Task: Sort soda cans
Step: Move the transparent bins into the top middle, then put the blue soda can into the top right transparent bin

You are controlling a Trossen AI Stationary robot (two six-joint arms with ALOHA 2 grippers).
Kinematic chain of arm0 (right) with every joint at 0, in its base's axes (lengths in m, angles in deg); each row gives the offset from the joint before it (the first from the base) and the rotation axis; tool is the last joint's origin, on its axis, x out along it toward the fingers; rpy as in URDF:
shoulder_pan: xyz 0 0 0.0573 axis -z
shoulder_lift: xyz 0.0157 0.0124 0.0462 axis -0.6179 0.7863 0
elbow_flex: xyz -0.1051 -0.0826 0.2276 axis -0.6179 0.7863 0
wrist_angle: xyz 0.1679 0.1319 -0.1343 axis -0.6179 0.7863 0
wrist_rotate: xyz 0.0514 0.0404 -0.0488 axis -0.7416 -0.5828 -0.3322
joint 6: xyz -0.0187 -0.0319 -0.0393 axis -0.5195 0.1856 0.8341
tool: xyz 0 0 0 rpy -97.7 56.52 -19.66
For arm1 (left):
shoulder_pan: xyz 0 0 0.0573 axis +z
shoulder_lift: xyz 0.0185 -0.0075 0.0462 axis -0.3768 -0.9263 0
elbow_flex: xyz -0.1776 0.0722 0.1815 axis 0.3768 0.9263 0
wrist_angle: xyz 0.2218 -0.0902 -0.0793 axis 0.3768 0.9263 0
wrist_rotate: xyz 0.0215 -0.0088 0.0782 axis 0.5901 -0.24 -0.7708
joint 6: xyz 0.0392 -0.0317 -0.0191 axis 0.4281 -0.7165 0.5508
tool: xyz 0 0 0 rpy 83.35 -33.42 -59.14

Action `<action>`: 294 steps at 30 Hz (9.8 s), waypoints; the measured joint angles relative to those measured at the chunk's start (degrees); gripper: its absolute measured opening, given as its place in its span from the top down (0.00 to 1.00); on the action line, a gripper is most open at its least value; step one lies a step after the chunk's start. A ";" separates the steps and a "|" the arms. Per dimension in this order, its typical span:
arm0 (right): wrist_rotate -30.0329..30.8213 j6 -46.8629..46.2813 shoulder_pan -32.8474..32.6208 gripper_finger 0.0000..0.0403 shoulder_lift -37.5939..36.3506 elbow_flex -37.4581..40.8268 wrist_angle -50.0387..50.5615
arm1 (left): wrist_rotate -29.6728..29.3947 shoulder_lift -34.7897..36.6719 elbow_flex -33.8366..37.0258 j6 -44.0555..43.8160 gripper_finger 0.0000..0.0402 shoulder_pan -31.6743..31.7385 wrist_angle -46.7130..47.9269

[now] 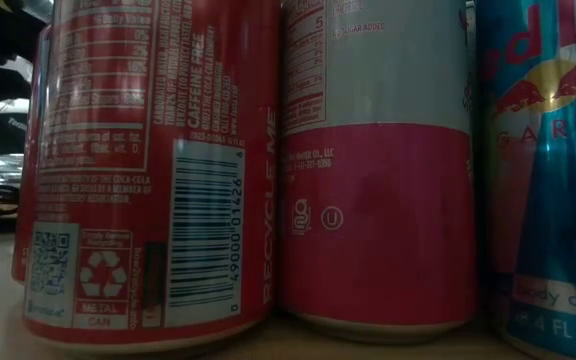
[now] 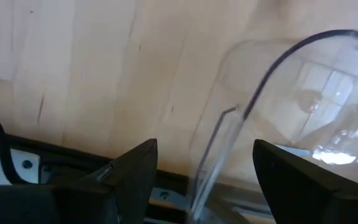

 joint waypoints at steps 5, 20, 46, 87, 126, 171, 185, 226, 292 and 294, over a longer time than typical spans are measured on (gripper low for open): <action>0.21 -0.21 -0.76 0.51 0.00 0.00 -0.30 | 0.23 0.00 2.71 1.01 0.37 0.35 -0.43; 2.42 1.56 -0.70 0.51 0.00 0.00 -0.72 | 2.63 0.02 3.52 5.88 0.92 0.63 -2.50; 2.38 1.56 -0.70 0.51 0.00 0.00 -0.96 | -2.18 0.02 -23.95 4.82 1.00 1.07 12.52; 2.51 -1.64 -0.70 0.51 0.02 3.74 -1.08 | -10.16 -18.70 -57.38 61.32 1.00 56.69 5.78; 8.06 -1.69 -0.69 0.51 0.02 4.31 -1.54 | -0.09 -52.44 -57.33 77.77 1.00 64.36 -27.10; 7.95 -1.62 -0.68 0.51 0.02 4.31 -1.07 | -5.45 -41.42 -49.36 63.76 0.56 64.43 -5.62; 8.50 -1.50 -0.68 0.51 0.02 4.31 -1.14 | -5.52 -41.68 -32.90 66.84 0.57 64.43 -26.78; 11.78 12.30 3.86 0.51 0.00 3.47 -1.24 | -3.75 -10.94 -24.73 54.54 0.56 39.87 -29.75; -26.90 -14.86 -6.36 0.02 31.50 -44.67 37.97 | -15.40 4.33 19.17 44.44 0.56 3.13 -85.66; -27.14 -14.84 -6.35 0.03 31.45 -43.46 37.90 | -15.40 4.33 19.17 44.33 0.56 3.13 -85.66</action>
